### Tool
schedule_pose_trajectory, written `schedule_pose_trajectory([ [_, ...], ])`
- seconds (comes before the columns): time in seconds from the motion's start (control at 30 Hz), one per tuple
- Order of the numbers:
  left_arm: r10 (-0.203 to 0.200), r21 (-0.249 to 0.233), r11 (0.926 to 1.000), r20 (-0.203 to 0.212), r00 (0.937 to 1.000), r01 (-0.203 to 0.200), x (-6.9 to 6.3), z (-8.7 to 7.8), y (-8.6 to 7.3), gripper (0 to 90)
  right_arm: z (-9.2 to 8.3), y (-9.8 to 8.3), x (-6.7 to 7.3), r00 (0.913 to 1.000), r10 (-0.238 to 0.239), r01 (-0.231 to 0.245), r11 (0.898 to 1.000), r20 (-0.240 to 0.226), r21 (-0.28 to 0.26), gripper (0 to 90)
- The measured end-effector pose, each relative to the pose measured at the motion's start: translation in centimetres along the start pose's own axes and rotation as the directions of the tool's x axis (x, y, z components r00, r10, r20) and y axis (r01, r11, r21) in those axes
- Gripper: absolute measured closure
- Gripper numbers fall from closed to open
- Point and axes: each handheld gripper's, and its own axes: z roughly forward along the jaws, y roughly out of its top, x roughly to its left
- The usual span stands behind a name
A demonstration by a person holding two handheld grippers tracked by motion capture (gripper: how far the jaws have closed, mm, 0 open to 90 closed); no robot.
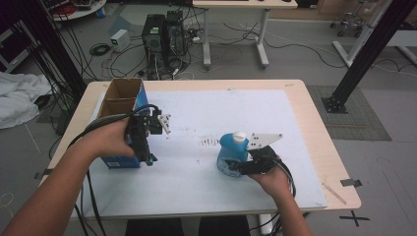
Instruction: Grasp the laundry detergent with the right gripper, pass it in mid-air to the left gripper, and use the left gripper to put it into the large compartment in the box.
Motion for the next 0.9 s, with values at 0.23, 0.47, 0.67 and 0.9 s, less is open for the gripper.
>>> schedule_pose_trajectory([
  [0.23, 0.008, 0.004, 1.0000, -0.002, 1.0000, -0.008, 0.0, -0.2, 0.4, 1.8, -0.4, 0.6, 0.2, 0.9999, -0.014, 0.013, 1.000, -0.005, -0.014, 46.7],
  [0.47, 0.014, 0.003, 0.9999, -0.007, 0.9999, -0.014, -0.2, -0.6, 0.8, 1.8, -0.7, 1.5, 0.6, 0.9991, -0.037, 0.037, 0.999, -0.021, -0.023, 46.7],
  [0.67, 0.019, 0.001, 0.9998, -0.009, 0.9998, -0.019, -0.4, -0.8, 1.1, 1.8, -0.7, 2.3, 1.0, 0.9980, -0.050, 0.048, 0.998, -0.040, -0.042, 46.6],
  [0.9, 0.031, 0.004, 0.9995, -0.010, 0.9995, -0.031, -0.5, -1.0, 1.3, 1.8, -0.7, 3.0, 1.5, 0.9961, -0.071, 0.068, 0.997, -0.054, -0.043, 46.7],
])
